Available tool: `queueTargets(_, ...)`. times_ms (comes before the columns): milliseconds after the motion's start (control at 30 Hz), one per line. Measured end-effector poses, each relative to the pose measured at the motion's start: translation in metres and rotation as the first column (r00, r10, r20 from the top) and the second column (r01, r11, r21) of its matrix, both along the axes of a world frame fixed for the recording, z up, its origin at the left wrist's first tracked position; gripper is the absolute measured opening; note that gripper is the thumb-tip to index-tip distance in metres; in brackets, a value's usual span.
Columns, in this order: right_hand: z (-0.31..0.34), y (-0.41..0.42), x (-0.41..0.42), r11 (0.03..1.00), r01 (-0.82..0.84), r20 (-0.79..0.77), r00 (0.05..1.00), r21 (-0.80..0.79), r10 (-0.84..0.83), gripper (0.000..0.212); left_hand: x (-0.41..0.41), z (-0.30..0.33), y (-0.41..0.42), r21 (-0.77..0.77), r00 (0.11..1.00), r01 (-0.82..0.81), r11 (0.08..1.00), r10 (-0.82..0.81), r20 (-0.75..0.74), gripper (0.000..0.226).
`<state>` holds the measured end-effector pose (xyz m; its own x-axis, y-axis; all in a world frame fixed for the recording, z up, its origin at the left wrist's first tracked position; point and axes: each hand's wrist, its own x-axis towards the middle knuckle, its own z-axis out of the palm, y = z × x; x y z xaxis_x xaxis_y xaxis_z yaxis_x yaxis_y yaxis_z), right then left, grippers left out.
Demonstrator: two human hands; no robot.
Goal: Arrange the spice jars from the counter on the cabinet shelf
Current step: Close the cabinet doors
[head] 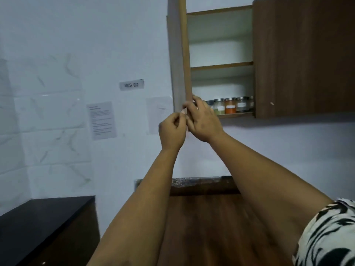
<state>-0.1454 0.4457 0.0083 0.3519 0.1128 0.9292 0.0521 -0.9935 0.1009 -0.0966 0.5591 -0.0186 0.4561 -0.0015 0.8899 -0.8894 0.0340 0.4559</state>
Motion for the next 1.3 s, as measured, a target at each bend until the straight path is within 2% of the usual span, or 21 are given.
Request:
queueTargets(133,-0.011,-0.064,-0.023,0.999,0.018,0.084,0.996,0.049,-0.022,0.040,-0.012,-0.013,-0.076,0.038,0.990,0.107,0.994,-0.110,0.087,0.029)
queueTargets(233,-0.016,-0.113,-0.038,0.994,0.061,0.124,0.990,0.089,-0.072,0.054,-0.010,-0.030,-0.132,0.108,0.983,0.106,0.988,-0.120,0.139,0.031)
queueTargets(333,-0.021,-0.171,-0.042,0.975,0.175,0.124,0.974,0.135,-0.191,0.059,0.003,-0.042,-0.189,0.261,0.981,0.001,0.965,-0.052,0.189,0.042)
queueTargets(433,-0.038,-0.235,-0.030,0.942,0.247,0.051,0.963,0.225,-0.265,0.063,0.019,-0.055,-0.246,0.487,0.961,-0.184,0.854,0.053,0.270,0.060)
queueTargets(500,-0.048,-0.280,-0.018,0.916,0.293,-0.021,0.954,0.276,-0.298,0.064,0.033,-0.060,-0.287,0.555,0.941,-0.263,0.789,0.081,0.330,0.067)
queueTargets(567,-0.051,-0.324,-0.005,0.907,0.315,-0.082,0.949,0.282,-0.304,0.065,0.047,-0.061,-0.327,0.542,0.927,-0.305,0.783,0.113,0.358,0.068)
queueTargets(667,-0.050,-0.380,0.016,0.920,0.321,-0.119,0.946,0.225,-0.301,0.067,0.065,-0.061,-0.380,0.395,0.912,-0.330,0.857,0.181,0.368,0.058)
queueTargets(800,-0.043,-0.445,0.038,0.945,0.327,-0.095,0.941,-0.001,-0.325,0.076,0.097,-0.058,-0.442,0.181,0.849,-0.427,0.886,0.325,0.417,0.050)
queueTargets(900,-0.034,-0.480,0.056,0.929,0.348,-0.059,0.932,-0.128,-0.357,0.079,0.115,-0.058,-0.475,0.156,0.839,-0.467,0.871,0.379,0.391,0.059)
queueTargets(1067,-0.038,-0.506,0.090,0.917,0.398,-0.021,0.917,-0.021,-0.398,0.086,0.135,-0.062,-0.503,0.262,0.845,-0.494,0.829,0.387,0.369,0.063)
queueTargets(1200,-0.037,-0.536,0.102,0.895,0.437,-0.076,0.899,0.086,-0.432,0.107,0.151,-0.063,-0.519,0.252,0.826,-0.528,0.811,0.421,0.375,0.055)
queueTargets(1300,-0.038,-0.549,0.110,0.899,0.427,-0.072,0.904,0.096,-0.422,0.106,0.159,-0.062,-0.525,0.234,0.799,-0.562,0.793,0.449,0.399,0.053)
